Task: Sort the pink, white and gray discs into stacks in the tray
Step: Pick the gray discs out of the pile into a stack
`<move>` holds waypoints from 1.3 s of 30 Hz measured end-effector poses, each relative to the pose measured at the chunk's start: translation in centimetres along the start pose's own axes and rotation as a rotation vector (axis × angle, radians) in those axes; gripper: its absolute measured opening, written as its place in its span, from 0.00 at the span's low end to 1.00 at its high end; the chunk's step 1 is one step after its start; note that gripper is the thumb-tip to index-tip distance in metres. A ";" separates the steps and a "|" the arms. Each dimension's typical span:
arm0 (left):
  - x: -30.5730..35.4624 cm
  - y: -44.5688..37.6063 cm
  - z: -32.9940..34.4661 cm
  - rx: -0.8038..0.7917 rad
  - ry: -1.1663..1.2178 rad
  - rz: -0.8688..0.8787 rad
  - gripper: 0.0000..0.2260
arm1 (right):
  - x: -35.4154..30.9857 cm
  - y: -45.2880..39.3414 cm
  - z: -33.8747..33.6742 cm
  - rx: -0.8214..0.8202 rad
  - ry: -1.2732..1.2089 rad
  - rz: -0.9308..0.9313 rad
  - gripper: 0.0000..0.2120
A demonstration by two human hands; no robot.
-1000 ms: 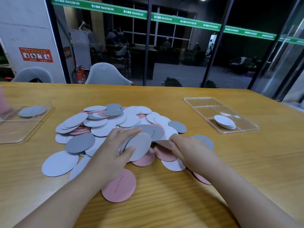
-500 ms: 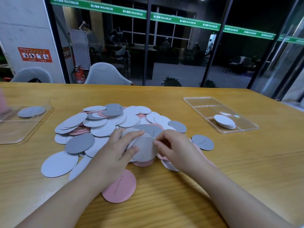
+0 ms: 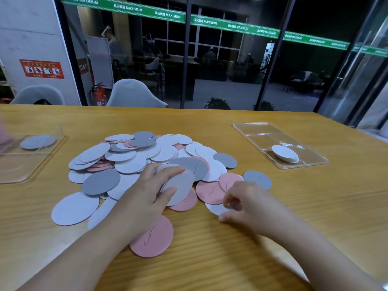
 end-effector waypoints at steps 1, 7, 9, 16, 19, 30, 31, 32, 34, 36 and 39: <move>0.0 0.0 0.0 0.000 0.000 -0.001 0.18 | 0.1 0.1 0.0 -0.007 -0.004 0.006 0.15; 0.3 0.1 -0.1 0.003 0.002 -0.012 0.18 | 0.4 0.2 -0.1 -0.003 -0.060 0.030 0.11; 0.4 0.1 -0.1 0.004 0.004 -0.014 0.16 | 0.5 0.2 -0.2 -0.033 0.021 -0.014 0.11; 0.6 0.2 -0.2 0.018 0.015 -0.005 0.19 | -0.7 -0.2 1.1 0.132 0.625 -0.300 0.09; 0.7 0.2 -0.1 0.017 0.021 -0.001 0.19 | -0.1 0.3 1.1 0.166 0.536 -0.314 0.08; 0.7 0.1 0.0 -0.012 0.070 -0.035 0.15 | 0.0 -1.2 0.8 0.362 -0.240 -0.130 0.09; 0.7 0.0 0.0 -0.011 0.063 -0.034 0.16 | -0.2 -1.7 0.9 0.363 -0.267 -0.100 0.08; 0.7 0.0 -0.1 -0.010 0.058 -0.032 0.16 | -0.5 -2.1 0.9 0.366 -0.288 -0.090 0.07; 0.7 0.0 -0.1 -0.003 0.053 -0.029 0.18 | -1.3 -2.9 1.0 0.365 -0.330 -0.103 0.06; 0.6 0.1 -0.2 0.006 0.036 -0.025 0.20 | -2.1 -3.6 1.1 0.333 -0.378 -0.117 0.06; 0.6 0.2 -0.1 0.013 0.010 0.000 0.21 | -2.1 -4.6 0.8 0.315 -0.371 -0.153 0.07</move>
Point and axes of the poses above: each hand's wrist, its own y-axis away from the middle knuckle, its own z-axis out of the palm, x = y × z, the point moved 2 cm from there along -y, towards the middle knuckle, and after that the axes turned 13 degrees about -z, right-handed, at the moved point
